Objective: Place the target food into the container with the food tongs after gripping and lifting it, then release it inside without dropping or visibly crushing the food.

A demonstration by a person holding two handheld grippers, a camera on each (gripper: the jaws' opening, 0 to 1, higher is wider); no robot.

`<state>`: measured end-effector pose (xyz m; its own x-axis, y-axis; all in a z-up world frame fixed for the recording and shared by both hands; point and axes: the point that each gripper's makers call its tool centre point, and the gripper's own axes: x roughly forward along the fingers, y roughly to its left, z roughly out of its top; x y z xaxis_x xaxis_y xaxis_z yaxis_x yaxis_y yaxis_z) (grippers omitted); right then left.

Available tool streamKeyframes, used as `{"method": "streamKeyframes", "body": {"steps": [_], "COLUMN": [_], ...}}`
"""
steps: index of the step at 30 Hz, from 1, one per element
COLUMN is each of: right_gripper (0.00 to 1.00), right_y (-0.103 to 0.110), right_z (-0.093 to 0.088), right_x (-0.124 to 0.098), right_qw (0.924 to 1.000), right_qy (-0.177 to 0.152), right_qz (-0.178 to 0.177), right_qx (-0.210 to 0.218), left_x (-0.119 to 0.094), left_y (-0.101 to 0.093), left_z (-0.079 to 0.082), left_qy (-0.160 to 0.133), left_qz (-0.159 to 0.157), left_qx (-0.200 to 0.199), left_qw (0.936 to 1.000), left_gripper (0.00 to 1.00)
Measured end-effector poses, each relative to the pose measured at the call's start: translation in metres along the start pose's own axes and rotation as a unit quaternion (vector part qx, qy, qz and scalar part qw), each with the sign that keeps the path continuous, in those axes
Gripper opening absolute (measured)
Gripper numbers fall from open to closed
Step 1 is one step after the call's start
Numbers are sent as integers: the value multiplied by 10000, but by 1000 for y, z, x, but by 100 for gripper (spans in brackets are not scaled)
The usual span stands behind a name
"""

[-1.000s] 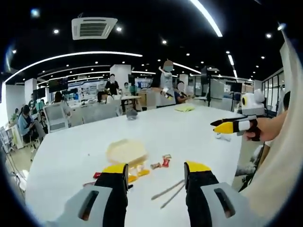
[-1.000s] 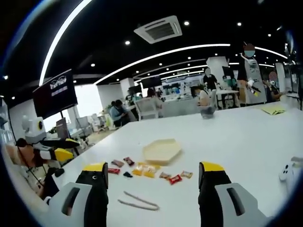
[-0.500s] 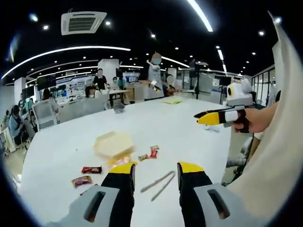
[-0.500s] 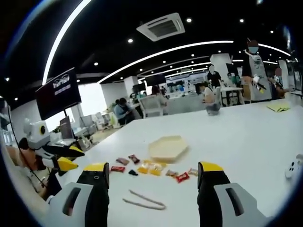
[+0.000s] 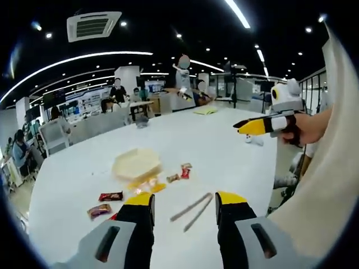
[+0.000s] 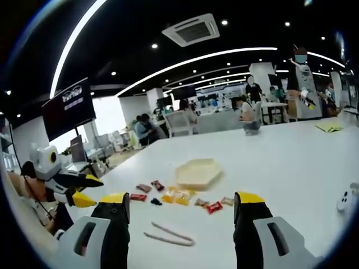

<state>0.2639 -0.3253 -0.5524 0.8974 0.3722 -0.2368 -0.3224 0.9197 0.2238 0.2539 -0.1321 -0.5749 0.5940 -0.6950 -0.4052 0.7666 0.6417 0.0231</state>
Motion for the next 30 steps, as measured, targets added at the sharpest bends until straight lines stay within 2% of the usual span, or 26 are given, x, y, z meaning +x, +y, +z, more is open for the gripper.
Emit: {"method": "streamKeyframes", "body": {"steps": [7, 11, 15, 19, 22, 23, 30], "right_gripper": [77, 75, 72, 65, 65, 65, 64], "right_y": [-3, -2, -3, 0, 0, 0, 1], "right_z": [-1, -2, -9, -10, -11, -11, -11], "right_x": [-2, -3, -4, -5, -4, -4, -3], "right_qw": [10000, 9999, 9999, 9998, 9998, 9997, 9995], "right_qy": [16, -3, 160, 153, 171, 176, 224], "right_qz": [-38, 33, 48, 126, 138, 142, 177], "right_qx": [16, 98, 10, -36, -37, -46, -105], "left_x": [10, 15, 21, 26, 29, 29, 37], "left_y": [-6, -10, -13, -14, -13, -9, -16], "left_z": [-17, -24, -33, -36, -40, -43, -56], "left_qy": [262, 381, 516, 573, 649, 714, 895], "left_qz": [-125, -222, -307, -336, -315, -220, -378], "left_qx": [191, 250, 293, 333, 401, 508, 580], "left_qw": [9994, 9987, 9978, 9972, 9966, 9959, 9936], "left_gripper": [46, 42, 39, 37, 36, 35, 31]}}
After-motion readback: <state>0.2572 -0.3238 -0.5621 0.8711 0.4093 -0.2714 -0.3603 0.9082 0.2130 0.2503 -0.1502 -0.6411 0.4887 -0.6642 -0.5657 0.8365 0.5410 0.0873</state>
